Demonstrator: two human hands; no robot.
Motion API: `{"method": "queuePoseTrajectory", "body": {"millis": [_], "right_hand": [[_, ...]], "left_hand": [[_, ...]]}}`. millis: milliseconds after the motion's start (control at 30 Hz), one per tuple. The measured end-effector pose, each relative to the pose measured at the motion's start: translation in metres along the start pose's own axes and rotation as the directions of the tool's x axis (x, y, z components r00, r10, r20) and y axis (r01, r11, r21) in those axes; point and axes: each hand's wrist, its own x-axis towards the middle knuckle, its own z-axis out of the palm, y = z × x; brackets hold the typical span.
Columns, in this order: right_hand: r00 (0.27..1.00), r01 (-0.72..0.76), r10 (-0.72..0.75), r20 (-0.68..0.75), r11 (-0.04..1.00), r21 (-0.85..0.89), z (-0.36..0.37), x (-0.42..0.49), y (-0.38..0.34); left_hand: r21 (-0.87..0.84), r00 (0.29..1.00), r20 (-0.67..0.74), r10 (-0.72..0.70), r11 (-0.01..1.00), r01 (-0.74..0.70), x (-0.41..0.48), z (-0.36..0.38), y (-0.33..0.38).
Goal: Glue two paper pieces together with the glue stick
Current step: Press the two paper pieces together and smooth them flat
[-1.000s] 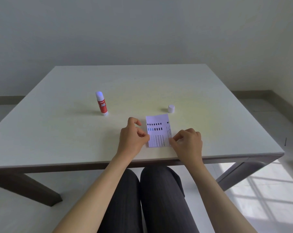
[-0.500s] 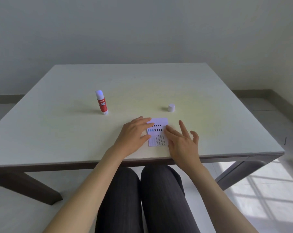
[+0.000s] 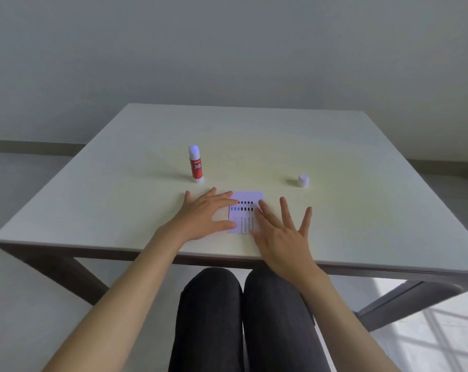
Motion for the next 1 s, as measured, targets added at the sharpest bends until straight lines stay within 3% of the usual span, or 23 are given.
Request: {"method": "queuePoseTrajectory", "body": {"millis": [167, 333, 500, 667, 800, 867, 1000], "right_hand": [[0.966, 0.229, -0.226, 0.125, 0.973, -0.009, 0.001, 0.010, -0.007], [0.976, 0.068, -0.037, 0.216, 0.988, -0.138, -0.008, 0.048, 0.020], [0.926, 0.316, -0.306, 0.222, 0.949, -0.011, 0.008, 0.026, -0.005], [0.967, 0.084, -0.052, 0.248, 0.989, -0.119, -0.009, 0.056, 0.019], [0.936, 0.285, -0.274, 0.222, 0.958, -0.018, 0.003, 0.033, -0.009], [0.922, 0.330, -0.315, 0.226, 0.943, -0.034, 0.007, 0.029, -0.006], [0.964, 0.121, -0.088, 0.253, 0.986, -0.116, -0.005, 0.056, 0.024]], "left_hand": [[0.090, 0.999, 0.024, -0.031, 0.995, 0.029, 0.001, -0.004, 0.000], [0.200, 0.996, 0.075, -0.043, 0.979, 0.027, 0.004, -0.011, 0.005], [0.197, 0.995, 0.090, -0.041, 0.980, 0.023, 0.005, -0.012, 0.006], [0.217, 0.994, 0.098, -0.047, 0.976, 0.025, 0.005, -0.012, 0.005], [0.179, 0.995, 0.089, -0.033, 0.984, 0.017, 0.004, -0.011, 0.005], [0.152, 0.995, 0.091, -0.037, 0.988, 0.023, 0.004, -0.010, 0.004], [0.116, 0.992, 0.111, -0.060, 0.992, 0.047, 0.004, -0.009, 0.004]]}}
